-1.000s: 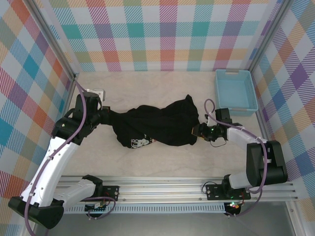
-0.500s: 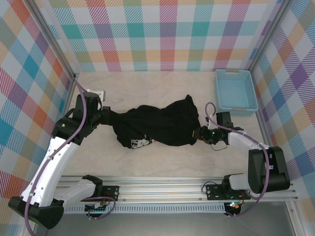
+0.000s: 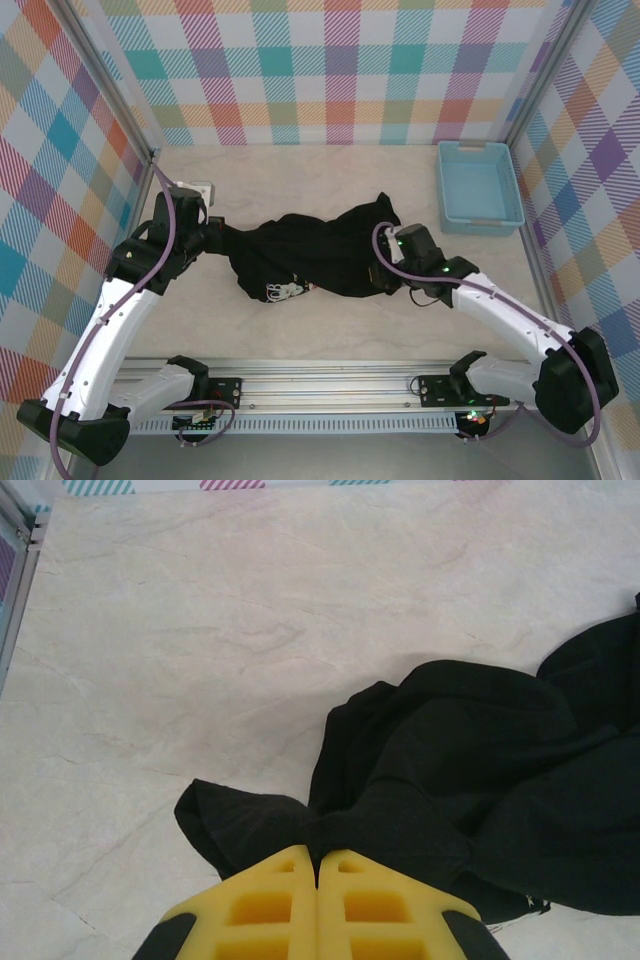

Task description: Fold the inside-out t-shirt

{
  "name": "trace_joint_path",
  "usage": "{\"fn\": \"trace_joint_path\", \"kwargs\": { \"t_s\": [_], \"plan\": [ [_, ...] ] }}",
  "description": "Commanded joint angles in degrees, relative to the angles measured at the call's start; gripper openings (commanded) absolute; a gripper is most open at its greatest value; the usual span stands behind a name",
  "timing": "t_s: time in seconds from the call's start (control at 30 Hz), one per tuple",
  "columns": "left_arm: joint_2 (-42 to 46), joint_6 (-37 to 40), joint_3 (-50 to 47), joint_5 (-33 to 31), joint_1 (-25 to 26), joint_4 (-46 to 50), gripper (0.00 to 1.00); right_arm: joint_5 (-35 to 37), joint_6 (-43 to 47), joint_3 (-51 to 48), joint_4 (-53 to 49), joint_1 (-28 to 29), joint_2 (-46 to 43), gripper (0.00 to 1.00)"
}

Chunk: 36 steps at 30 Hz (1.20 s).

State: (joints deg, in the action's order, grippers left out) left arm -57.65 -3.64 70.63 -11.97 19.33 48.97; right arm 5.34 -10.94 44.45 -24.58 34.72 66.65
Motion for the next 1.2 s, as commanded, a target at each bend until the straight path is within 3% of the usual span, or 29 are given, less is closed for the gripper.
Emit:
{"fn": "trace_joint_path", "kwargs": {
  "t_s": [0.0, 0.1, 0.3, 0.93, 1.03, 1.17],
  "plan": [
    [0.49, -0.58, 0.21, 0.96, -0.8, -2.31, 0.0, 8.83, 14.13, 2.24, -5.88, 1.6, 3.19, 0.49],
    [0.76, -0.57, 0.18, 1.23, -0.79, -2.39, 0.0, 11.95, 21.82, 4.05, -8.3, 1.67, 6.99, 0.51],
    [0.56, -0.49, 0.29, 1.73, -0.79, -2.3, 0.0, 10.36, 28.83, 7.32, -12.81, 2.15, 12.14, 0.52],
    [0.05, -0.18, -0.14, 1.74, -0.78, -2.48, 0.0, 16.95, 32.56, 9.61, -13.93, 2.25, 21.81, 0.52],
    [0.17, -0.13, -0.14, 1.64, -0.79, -2.39, 0.0, 17.55, 32.39, 9.77, -13.54, 2.26, 22.39, 0.47],
    [0.19, -0.15, -0.32, 1.6, -0.79, -2.39, 0.0, 17.68, 32.41, 9.78, -12.74, 2.28, 21.57, 0.29]
  ]
}}
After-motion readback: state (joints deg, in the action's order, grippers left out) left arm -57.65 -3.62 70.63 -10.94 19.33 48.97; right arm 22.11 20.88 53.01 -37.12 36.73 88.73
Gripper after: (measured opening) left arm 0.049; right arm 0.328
